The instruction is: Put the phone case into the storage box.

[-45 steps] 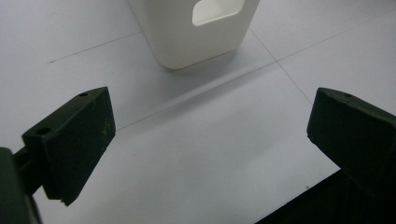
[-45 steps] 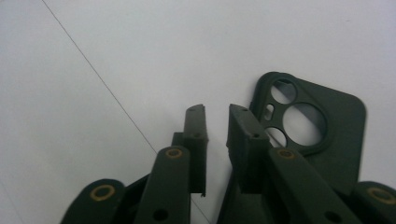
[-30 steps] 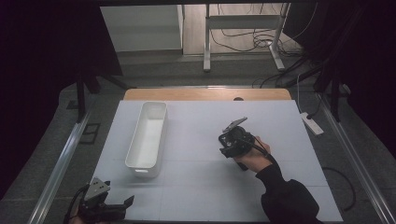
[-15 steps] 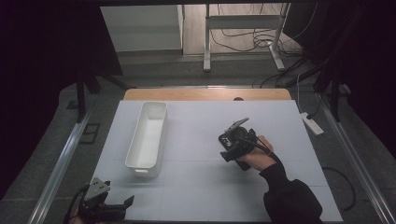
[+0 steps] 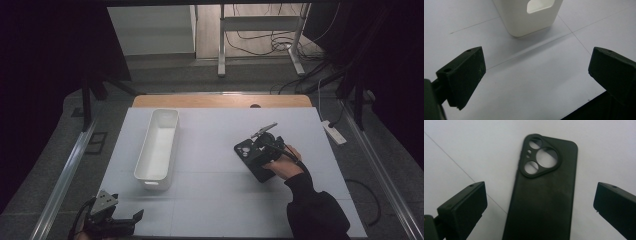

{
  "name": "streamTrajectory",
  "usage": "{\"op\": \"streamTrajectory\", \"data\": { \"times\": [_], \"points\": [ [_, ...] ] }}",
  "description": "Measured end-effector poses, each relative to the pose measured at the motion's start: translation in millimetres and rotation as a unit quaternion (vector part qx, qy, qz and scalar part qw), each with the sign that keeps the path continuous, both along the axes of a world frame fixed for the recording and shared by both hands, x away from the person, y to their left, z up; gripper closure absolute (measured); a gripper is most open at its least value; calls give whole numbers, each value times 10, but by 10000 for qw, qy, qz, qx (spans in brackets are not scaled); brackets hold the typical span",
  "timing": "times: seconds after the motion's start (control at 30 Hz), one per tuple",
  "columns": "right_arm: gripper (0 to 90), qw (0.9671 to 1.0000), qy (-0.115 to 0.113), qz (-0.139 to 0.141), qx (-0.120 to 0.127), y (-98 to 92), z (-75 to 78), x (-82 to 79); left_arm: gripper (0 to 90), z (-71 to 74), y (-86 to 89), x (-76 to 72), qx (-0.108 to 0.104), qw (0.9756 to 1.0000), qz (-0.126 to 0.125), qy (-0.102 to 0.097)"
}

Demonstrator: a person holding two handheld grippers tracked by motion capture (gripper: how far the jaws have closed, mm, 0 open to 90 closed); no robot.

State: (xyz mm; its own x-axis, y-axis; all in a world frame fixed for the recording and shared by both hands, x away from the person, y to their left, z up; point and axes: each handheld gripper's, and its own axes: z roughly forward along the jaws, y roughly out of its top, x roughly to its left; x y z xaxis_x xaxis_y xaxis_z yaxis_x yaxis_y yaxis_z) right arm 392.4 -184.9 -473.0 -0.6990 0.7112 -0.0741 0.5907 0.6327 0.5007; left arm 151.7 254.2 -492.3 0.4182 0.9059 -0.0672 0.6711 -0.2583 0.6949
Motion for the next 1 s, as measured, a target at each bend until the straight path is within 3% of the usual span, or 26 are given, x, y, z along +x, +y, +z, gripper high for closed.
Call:
{"op": "streamTrajectory", "data": {
  "times": [0.23, 0.43, 0.73, 1.0],
  "points": [
    [0, 9997, 147, -152, 156, -115, -1, 35, 20, 0, 1, -1, -2, 10000, -3, -5],
    [0, 9997, 148, -177, 47, -93, -54, 35, 20, 0, 1, -1, -3, 10000, -3, -3],
    [0, 9994, 271, -218, 68, -81, -206, 47, 20, 0, 3, 0, -14, 10000, -5, -4],
    [0, 9988, 382, -176, -263, -36, -391, 48, 19, 1, 3, -1, -20, 10000, -11, -9]
  ]
}}
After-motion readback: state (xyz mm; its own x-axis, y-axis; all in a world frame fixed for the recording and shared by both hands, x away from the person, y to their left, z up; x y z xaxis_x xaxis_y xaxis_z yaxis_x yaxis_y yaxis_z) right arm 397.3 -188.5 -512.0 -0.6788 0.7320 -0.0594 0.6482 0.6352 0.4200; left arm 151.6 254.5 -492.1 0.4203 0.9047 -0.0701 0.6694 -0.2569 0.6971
